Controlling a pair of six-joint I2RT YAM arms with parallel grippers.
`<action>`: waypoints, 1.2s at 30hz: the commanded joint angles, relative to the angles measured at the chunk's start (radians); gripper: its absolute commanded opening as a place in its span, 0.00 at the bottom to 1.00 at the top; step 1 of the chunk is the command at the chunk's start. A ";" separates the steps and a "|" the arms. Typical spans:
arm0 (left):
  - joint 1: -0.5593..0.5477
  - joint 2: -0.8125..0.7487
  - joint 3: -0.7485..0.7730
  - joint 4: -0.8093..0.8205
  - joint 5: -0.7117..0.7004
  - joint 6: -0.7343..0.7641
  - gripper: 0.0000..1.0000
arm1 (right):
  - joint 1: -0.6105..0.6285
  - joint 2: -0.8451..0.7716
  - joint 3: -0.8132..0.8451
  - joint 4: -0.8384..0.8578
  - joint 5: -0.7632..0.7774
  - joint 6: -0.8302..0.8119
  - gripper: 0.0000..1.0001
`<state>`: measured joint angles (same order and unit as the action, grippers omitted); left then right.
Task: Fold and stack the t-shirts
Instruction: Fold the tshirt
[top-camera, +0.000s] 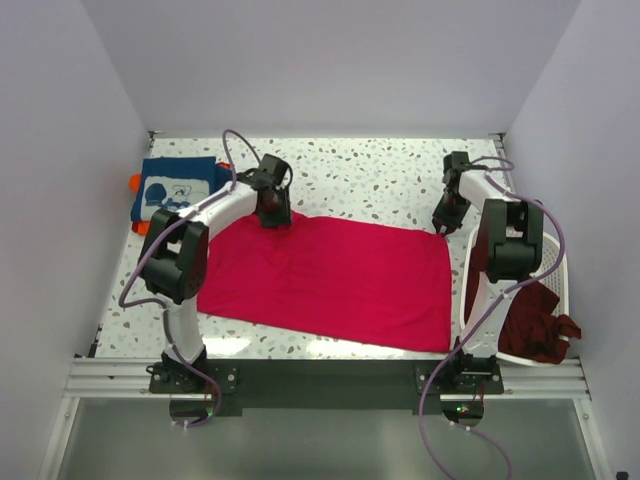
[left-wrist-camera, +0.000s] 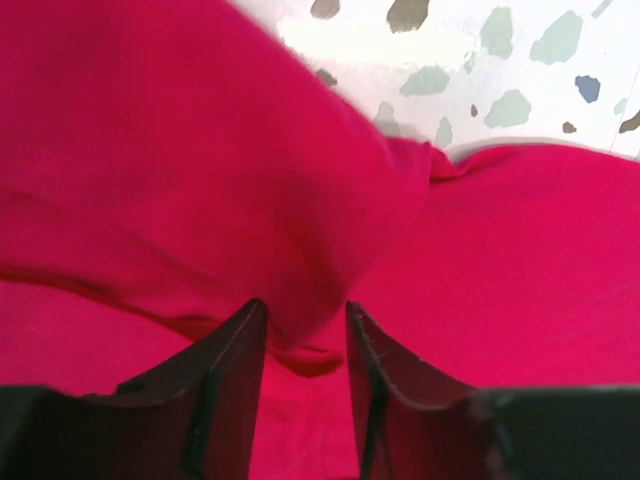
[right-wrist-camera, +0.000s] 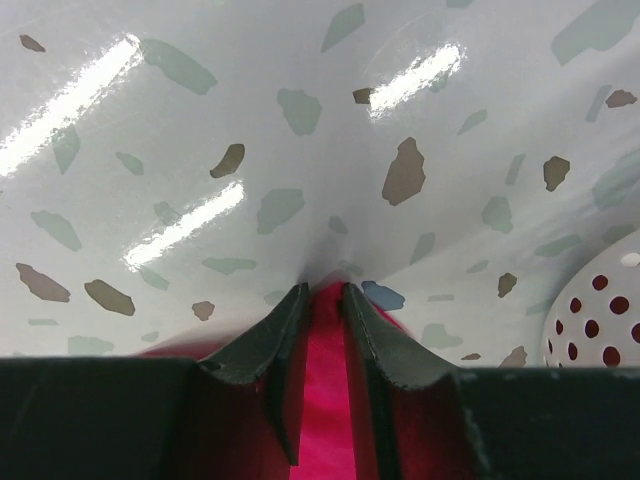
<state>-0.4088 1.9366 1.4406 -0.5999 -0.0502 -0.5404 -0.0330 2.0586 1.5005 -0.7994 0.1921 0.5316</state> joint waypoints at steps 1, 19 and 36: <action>-0.004 -0.076 -0.025 0.015 0.015 -0.032 0.44 | -0.005 0.014 -0.066 -0.012 0.038 -0.019 0.24; 0.248 0.050 0.116 0.115 0.042 0.130 0.68 | -0.005 0.028 -0.042 -0.032 0.017 -0.030 0.25; 0.257 0.171 0.213 0.028 0.053 0.201 0.61 | -0.005 0.037 -0.019 -0.070 0.035 -0.027 0.25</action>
<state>-0.1555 2.1132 1.6264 -0.5549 0.0109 -0.3553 -0.0338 2.0430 1.4796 -0.7959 0.1932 0.5179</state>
